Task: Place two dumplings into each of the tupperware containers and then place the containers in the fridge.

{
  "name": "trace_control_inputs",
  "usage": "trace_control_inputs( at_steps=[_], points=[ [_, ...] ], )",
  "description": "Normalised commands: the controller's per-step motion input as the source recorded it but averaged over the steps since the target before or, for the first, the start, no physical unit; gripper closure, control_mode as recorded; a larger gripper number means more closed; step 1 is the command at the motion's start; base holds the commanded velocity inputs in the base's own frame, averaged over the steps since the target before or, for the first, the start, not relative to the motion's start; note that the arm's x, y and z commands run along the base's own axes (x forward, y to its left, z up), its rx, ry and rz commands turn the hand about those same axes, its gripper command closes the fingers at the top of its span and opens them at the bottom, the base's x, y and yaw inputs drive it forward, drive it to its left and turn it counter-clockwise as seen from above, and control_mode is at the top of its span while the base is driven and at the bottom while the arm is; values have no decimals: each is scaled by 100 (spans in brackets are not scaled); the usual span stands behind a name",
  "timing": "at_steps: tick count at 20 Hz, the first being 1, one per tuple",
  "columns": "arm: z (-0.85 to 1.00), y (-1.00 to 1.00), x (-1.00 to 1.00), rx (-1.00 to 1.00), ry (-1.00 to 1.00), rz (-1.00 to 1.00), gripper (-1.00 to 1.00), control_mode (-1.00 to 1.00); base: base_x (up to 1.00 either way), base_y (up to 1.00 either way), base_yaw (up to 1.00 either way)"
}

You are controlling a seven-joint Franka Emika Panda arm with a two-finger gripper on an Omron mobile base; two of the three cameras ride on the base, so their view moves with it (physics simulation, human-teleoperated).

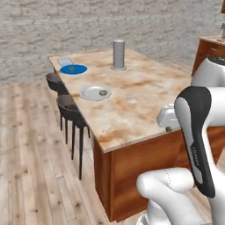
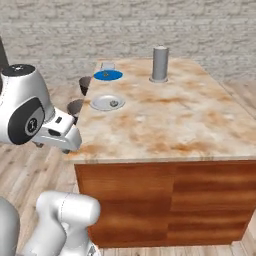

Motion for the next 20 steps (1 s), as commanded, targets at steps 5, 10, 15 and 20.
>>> trace_control_inputs(
  at_steps=[5,10,15,20],
  points=[
    [0,0,0,0,0,0,-100,100,1,91,-71],
    [0,0,0,0,0,0,-100,100,-72,72,-75],
    [0,0,0,0,0,0,-100,100,-34,83,-73],
    [0,0,0,0,0,0,-100,100,-1,100,-47]
  ],
)
